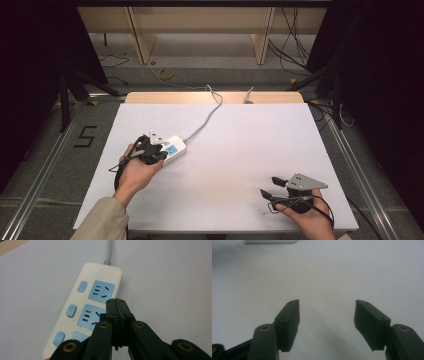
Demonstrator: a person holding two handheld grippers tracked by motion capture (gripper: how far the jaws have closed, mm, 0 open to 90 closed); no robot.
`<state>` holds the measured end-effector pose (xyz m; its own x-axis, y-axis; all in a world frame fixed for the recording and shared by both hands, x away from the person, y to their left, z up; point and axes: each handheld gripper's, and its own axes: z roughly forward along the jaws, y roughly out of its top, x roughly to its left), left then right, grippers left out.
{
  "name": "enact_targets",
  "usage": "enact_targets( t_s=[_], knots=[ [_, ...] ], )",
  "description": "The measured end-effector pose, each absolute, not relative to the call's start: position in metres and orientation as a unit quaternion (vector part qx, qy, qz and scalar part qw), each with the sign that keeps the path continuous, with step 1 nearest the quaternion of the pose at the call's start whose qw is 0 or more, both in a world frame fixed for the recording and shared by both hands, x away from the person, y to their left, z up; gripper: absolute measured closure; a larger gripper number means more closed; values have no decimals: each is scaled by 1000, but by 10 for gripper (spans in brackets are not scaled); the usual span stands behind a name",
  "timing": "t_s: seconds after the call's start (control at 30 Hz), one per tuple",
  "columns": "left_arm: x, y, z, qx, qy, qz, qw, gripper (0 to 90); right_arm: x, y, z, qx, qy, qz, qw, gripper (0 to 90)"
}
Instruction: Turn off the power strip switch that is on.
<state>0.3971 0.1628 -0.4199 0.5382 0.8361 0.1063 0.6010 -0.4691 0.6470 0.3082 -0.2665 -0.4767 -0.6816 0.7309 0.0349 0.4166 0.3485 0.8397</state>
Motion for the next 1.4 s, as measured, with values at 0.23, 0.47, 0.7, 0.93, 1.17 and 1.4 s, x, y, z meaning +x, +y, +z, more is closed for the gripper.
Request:
enact_targets(
  t_s=[0.23, 0.47, 0.7, 0.93, 1.17, 1.4],
  knots=[
    [401, 161, -417, 833, 431, 209, 278, 897, 308, -266, -477, 357, 803, 444, 177, 383],
    [406, 159, -416, 835, 430, 206, 273, 897, 308, -266, -477, 356, 803, 444, 177, 383],
    [411, 158, -414, 837, 429, 206, 270, 897, 308, -266, -477, 357, 803, 443, 176, 383],
    [415, 156, -414, 838, 431, 202, 266, 897, 308, -266, -477, 356, 804, 443, 175, 383],
    [419, 155, -413, 840, 432, 200, 262, 897, 308, -266, -477, 357, 803, 443, 175, 383],
    [424, 153, -412, 841, 431, 199, 259, 897, 308, -266, -477, 357, 803, 443, 175, 383]
  ],
)
